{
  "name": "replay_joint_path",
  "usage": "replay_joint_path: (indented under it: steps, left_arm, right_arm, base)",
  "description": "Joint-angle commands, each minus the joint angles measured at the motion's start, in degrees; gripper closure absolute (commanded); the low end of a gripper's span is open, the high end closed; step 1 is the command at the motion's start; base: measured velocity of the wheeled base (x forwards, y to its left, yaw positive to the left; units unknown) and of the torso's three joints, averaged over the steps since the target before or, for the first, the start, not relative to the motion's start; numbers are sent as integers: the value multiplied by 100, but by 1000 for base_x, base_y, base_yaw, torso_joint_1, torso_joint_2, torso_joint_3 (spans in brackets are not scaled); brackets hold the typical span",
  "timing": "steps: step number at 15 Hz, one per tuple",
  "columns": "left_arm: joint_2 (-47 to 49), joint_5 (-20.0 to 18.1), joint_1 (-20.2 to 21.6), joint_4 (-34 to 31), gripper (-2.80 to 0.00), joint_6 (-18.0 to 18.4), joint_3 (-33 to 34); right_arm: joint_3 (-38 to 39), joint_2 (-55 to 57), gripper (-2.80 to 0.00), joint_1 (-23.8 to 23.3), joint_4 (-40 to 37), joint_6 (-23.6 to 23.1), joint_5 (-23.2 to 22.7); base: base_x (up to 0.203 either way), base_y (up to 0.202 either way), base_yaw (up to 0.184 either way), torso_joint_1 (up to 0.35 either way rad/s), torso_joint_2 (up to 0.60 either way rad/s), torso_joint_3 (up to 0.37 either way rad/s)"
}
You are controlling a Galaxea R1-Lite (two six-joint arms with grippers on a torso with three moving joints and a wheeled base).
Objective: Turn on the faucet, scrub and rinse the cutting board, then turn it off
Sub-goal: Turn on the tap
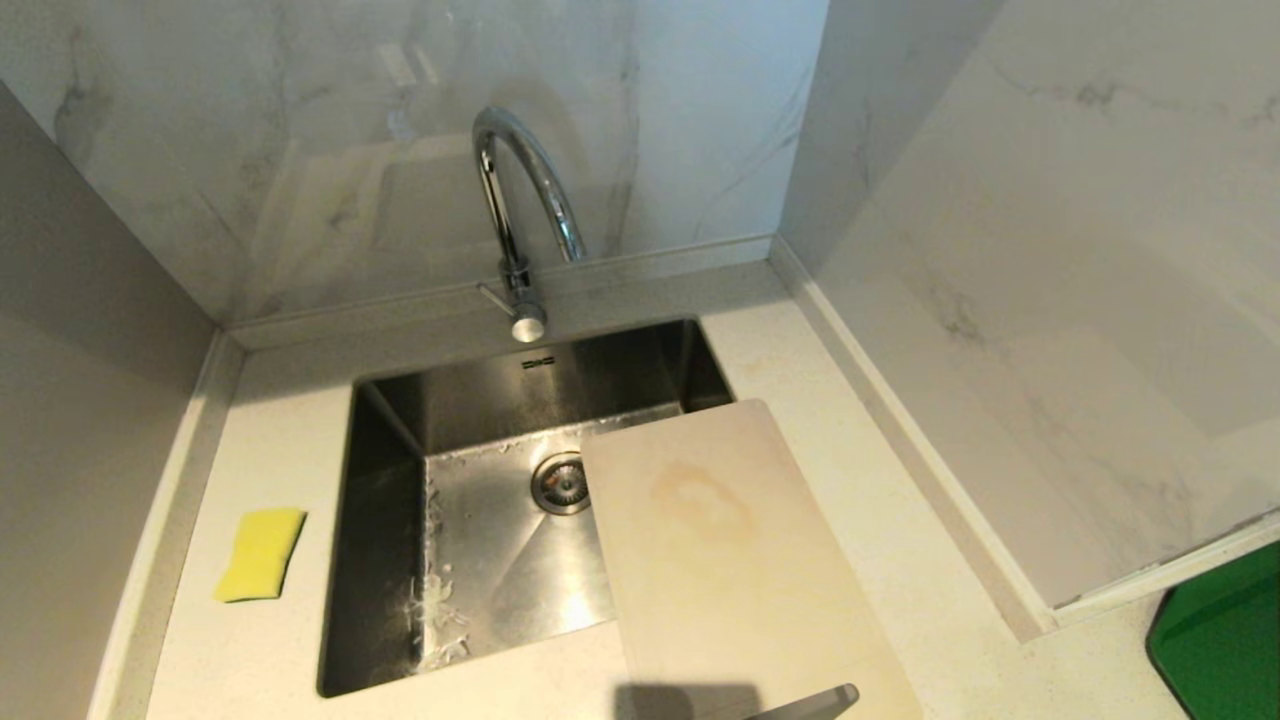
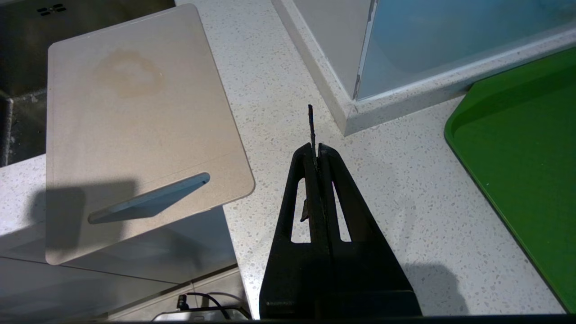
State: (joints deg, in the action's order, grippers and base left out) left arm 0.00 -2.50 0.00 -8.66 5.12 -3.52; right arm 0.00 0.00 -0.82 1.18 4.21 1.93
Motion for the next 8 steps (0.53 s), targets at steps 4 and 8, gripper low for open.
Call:
replay_joint_path:
  steps: [4,8]
  left_arm:
    - [9,-5,-6,-6,0,0,1]
    - [9,-5,0,-13,0,15,1]
  right_arm:
    - [0,-9,0,-4,5,1,1]
    - [0,-9,0,-3,5,1,1]
  base:
    - [0,0,0,0,0,0]
    - [0,0,0,0,0,0]
